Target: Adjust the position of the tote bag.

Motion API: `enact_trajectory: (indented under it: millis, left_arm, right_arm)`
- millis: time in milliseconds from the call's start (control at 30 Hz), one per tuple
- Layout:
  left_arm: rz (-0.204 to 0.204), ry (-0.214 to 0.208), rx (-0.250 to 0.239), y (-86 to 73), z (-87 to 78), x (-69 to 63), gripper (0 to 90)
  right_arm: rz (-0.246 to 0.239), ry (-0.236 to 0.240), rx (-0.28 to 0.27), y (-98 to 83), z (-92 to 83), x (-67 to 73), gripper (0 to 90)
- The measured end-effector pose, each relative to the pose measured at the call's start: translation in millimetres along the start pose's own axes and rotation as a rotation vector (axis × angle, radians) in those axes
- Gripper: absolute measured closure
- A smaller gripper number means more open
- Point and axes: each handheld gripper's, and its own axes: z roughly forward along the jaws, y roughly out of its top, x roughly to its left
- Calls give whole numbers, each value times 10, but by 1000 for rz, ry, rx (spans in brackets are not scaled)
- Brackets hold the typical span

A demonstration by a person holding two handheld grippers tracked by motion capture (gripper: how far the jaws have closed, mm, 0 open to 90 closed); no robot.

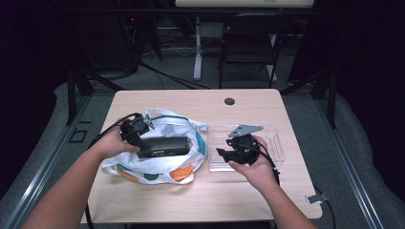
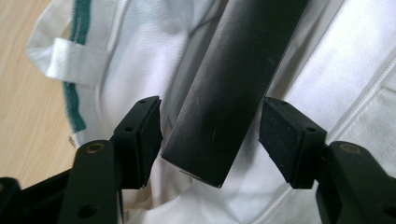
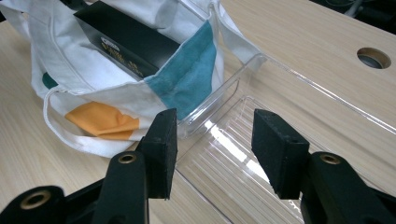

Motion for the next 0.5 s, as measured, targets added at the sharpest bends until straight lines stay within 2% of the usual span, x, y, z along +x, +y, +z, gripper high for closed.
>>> enact_trajectory:
  millis: [133, 333, 400, 500]
  left_arm:
    - [38, -14, 13, 46, 40, -8, 340]
    - [28, -44, 43, 117, 127, -18, 298]
    - [42, -48, 56, 135, 160, -27, 298]
    - [101, -37, 69, 160, 216, -47, 300]
  right_arm:
    - [10, 4, -3, -7, -4, -29, 507]
    - [19, 1, 2, -24, 17, -47, 507]
    - [23, 1, 0, -28, 20, -47, 507]
    - [17, 4, 3, -23, 14, -43, 507]
